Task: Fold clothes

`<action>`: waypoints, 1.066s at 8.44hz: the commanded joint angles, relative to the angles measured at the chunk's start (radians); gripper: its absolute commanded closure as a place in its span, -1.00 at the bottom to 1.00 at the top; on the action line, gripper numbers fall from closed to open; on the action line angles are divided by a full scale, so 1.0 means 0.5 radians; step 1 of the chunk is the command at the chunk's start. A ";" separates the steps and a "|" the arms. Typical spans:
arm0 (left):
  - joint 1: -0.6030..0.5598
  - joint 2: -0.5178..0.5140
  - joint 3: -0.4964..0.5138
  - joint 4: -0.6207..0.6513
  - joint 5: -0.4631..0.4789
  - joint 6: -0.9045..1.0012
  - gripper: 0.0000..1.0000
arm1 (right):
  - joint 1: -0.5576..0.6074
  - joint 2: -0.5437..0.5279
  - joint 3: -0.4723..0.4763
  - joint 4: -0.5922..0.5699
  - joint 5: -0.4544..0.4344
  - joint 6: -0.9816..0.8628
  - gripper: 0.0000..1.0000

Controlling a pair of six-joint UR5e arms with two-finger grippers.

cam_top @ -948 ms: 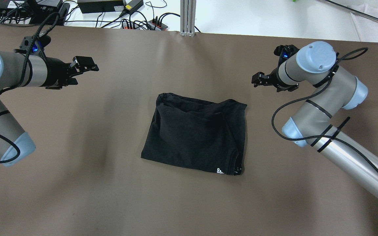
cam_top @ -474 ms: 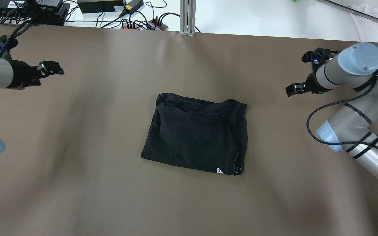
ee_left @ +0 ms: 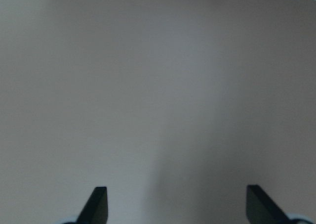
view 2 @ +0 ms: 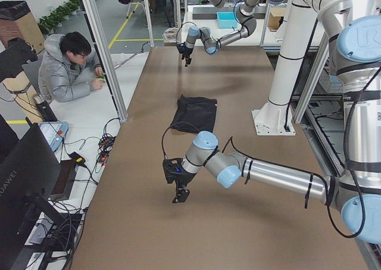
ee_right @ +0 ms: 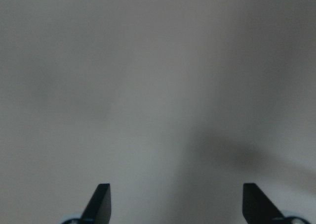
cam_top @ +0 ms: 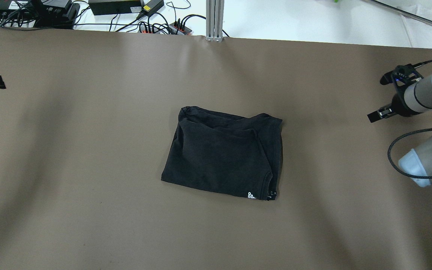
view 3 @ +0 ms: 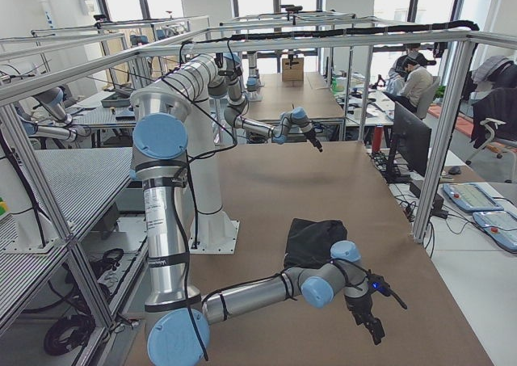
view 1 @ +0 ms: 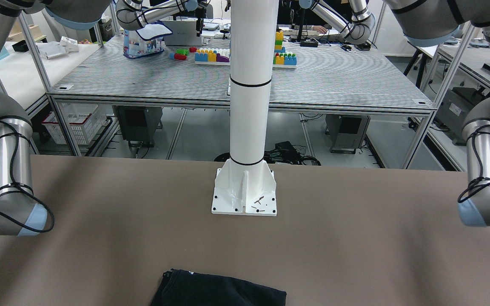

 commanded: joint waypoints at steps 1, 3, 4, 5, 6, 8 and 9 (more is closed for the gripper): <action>-0.123 0.209 -0.027 0.060 0.022 0.280 -1.00 | 0.198 -0.156 -0.050 -0.005 -0.202 -0.503 -0.88; -0.148 0.341 -0.063 0.057 0.235 0.666 -1.00 | 0.367 -0.254 -0.087 -0.008 -0.200 -0.772 -0.88; -0.145 0.387 -0.076 0.057 0.362 0.817 -1.00 | 0.404 -0.349 -0.132 0.013 -0.203 -0.779 -0.88; -0.160 0.406 -0.079 0.054 0.399 0.997 -1.00 | 0.478 -0.399 -0.187 0.026 -0.200 -0.767 -0.88; -0.227 0.403 -0.079 0.054 0.412 1.181 -1.00 | 0.533 -0.402 -0.236 0.026 -0.200 -0.757 -0.88; -0.337 0.397 -0.079 0.027 0.458 1.501 -1.00 | 0.619 -0.402 -0.243 0.026 -0.191 -0.748 -0.88; -0.356 0.403 -0.076 -0.019 0.455 1.572 -1.00 | 0.638 -0.414 -0.243 0.029 -0.185 -0.745 -0.88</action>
